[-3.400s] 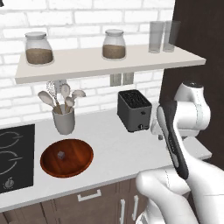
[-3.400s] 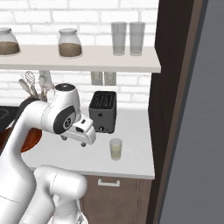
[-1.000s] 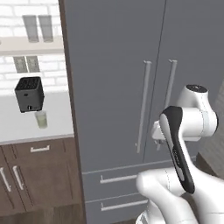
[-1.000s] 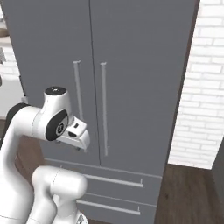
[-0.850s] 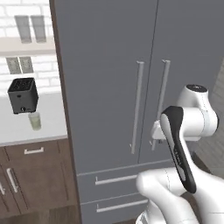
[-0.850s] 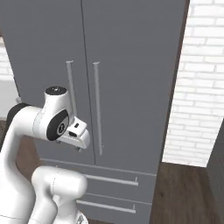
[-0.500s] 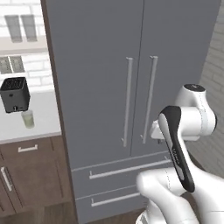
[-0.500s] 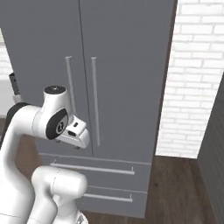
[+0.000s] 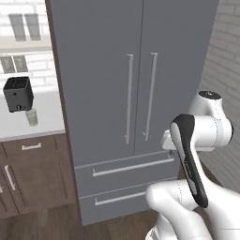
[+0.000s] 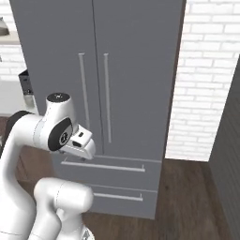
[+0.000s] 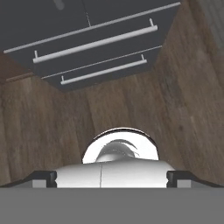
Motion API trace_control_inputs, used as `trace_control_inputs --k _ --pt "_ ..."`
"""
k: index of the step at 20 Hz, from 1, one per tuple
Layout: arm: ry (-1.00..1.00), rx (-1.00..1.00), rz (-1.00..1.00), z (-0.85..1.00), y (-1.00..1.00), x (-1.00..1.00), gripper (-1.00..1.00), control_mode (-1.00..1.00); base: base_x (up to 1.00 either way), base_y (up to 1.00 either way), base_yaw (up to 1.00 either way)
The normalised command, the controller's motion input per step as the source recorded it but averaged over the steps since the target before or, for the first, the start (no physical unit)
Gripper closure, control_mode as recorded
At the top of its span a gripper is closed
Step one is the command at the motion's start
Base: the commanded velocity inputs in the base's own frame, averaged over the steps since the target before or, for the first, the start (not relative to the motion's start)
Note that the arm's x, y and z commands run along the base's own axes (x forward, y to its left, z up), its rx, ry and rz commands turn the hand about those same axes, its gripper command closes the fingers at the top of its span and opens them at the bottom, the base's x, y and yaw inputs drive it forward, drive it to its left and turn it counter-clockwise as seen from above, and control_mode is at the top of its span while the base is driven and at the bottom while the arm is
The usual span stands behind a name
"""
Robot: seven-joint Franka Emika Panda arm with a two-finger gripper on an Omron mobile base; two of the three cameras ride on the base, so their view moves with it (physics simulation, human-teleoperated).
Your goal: Grab a lemon wedge from the fridge and one ice cube from the ice bowl, and put them in the glass of lemonade.
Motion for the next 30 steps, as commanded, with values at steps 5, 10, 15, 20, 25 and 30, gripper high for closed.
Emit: trace_control_inputs --k 5,10,15,20,25,30 --pt "0.0 0.0 0.0 0.0 0.0 0.0 -1.0 1.0 -0.3 0.04 0.02" --pt "0.0 0.0 0.0 0.0 0.0 0.0 -1.0 1.0 0.01 0.0 0.06" --pt "0.0 0.0 0.0 0.0 0.0 0.0 -1.0 1.0 0.21 0.0 0.12" --pt "0.0 0.0 0.0 0.0 0.0 0.0 -1.0 1.0 0.49 -0.02 0.14" --pt "0.0 0.0 0.0 0.0 0.0 0.0 -1.0 1.0 0.25 -0.11 0.12" --pt "0.0 0.0 0.0 0.0 0.0 0.0 -1.0 1.0 -0.21 0.0 0.03"
